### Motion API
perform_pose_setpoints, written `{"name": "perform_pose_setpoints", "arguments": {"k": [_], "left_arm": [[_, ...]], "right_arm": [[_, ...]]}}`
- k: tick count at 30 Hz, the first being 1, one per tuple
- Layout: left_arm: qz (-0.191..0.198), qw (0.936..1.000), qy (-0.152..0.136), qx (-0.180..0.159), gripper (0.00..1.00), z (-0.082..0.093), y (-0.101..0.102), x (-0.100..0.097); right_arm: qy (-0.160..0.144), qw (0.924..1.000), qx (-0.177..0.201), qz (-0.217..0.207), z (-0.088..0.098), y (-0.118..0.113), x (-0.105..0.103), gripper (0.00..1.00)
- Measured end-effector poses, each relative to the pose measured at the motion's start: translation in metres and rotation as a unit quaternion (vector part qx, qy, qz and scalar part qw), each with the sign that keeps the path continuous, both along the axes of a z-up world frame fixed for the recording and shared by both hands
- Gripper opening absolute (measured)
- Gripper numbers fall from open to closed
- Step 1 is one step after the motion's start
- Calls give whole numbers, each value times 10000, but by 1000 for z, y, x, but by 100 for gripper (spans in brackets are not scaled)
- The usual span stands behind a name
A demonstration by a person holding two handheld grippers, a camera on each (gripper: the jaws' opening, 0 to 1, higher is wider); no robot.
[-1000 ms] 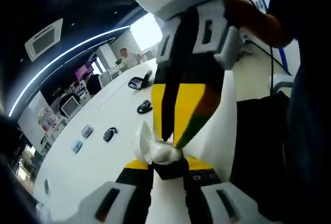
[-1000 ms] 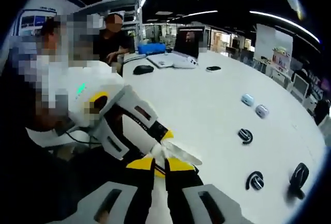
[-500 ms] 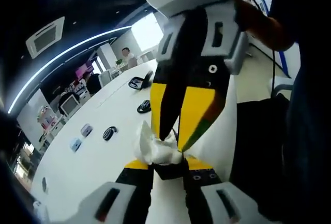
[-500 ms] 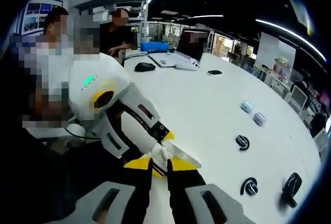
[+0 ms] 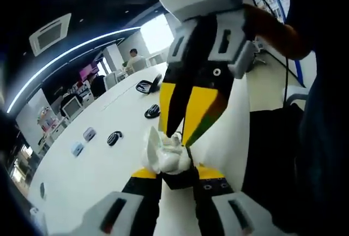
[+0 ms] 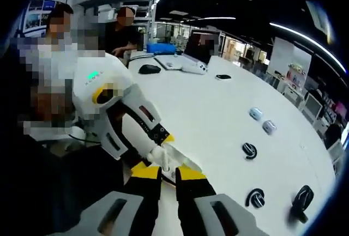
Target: Pick up the earbuds from the table and place the earbuds into the earbud case
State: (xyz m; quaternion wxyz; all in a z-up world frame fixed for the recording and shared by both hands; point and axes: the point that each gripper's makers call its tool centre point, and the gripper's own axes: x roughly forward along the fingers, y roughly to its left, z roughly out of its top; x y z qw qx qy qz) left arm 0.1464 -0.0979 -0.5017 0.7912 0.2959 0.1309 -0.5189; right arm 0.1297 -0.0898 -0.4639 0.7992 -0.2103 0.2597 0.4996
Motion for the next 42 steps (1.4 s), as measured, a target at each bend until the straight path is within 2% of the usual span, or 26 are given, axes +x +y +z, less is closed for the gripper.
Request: {"name": "perform_pose_setpoints", "arguments": {"k": [4,9,17,20,25,34,42], "left_arm": [[13,10000,12,-21,25,0,0,0],[7,10000,6,-2,25,0,0,-1],[50,10000,12,-9,25,0,1,-1],[46,10000,-2,1,25,0,1,-1],[49,10000,2,-29,25,0,1,-1],[55,10000,8,-38,25,0,1,-1],[76,10000,14,-41,25,0,1,-1]], "right_arm": [[48,9995,169,249,9,6,-3,12],[-22,9986,-173,491,2,14,-5,19],[-4,9982,-271,543,-4,26,-5,19],[-57,9985,-323,440,-7,25,-4,18],[-67,9994,-167,283,-6,24,-3,17],[-56,9993,317,-185,-1,17,-2,17],[-120,9947,717,-721,-1,11,-2,17]]}}
